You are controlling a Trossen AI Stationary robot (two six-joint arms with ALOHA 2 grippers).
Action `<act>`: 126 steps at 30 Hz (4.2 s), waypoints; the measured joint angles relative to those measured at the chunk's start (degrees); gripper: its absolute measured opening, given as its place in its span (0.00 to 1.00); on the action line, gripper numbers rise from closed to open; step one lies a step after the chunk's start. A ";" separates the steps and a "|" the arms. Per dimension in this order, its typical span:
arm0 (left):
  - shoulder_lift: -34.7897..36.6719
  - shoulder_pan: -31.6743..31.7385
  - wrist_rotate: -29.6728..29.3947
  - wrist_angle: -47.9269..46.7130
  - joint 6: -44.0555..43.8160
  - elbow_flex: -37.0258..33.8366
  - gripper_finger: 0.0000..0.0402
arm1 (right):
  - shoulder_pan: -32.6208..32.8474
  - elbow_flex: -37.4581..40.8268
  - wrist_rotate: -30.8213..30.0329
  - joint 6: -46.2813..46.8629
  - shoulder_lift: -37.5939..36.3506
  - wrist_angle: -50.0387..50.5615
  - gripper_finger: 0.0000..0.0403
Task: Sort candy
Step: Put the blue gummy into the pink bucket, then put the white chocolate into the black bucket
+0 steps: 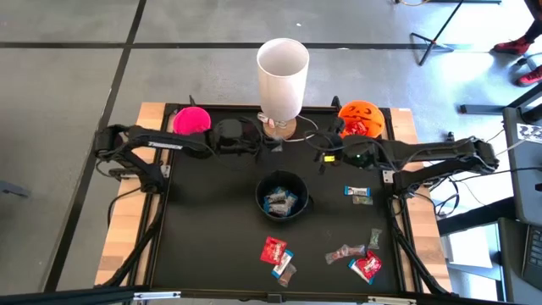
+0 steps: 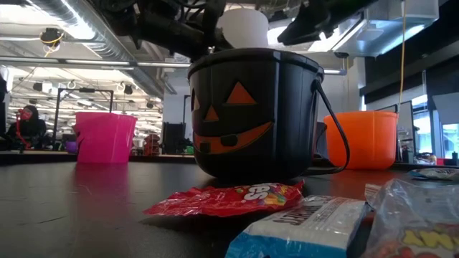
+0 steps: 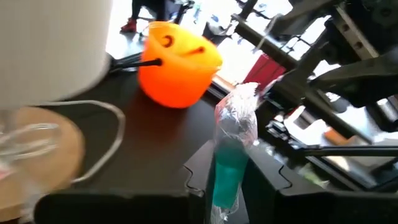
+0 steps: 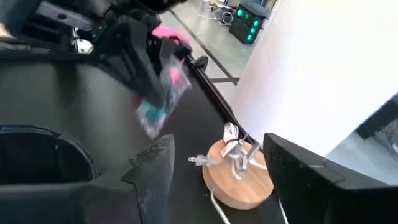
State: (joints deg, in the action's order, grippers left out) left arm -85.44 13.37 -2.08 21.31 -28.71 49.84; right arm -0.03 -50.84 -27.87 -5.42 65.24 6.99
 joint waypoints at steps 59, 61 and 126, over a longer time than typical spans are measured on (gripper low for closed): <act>30.67 11.62 1.38 -33.35 12.08 0.85 0.36 | 0.06 0.00 10.51 6.48 -2.73 4.00 0.58; 30.66 8.74 1.47 -31.25 13.38 0.83 0.36 | 0.06 0.03 12.40 6.50 -3.83 5.33 0.58; 29.93 -16.18 -20.38 1.93 4.06 -24.09 0.36 | 13.83 25.49 12.43 51.70 -3.09 37.17 0.25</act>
State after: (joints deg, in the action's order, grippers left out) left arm -55.51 -2.81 -22.46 23.24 -24.65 25.75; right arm 13.80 -25.34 -15.44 46.28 62.15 44.16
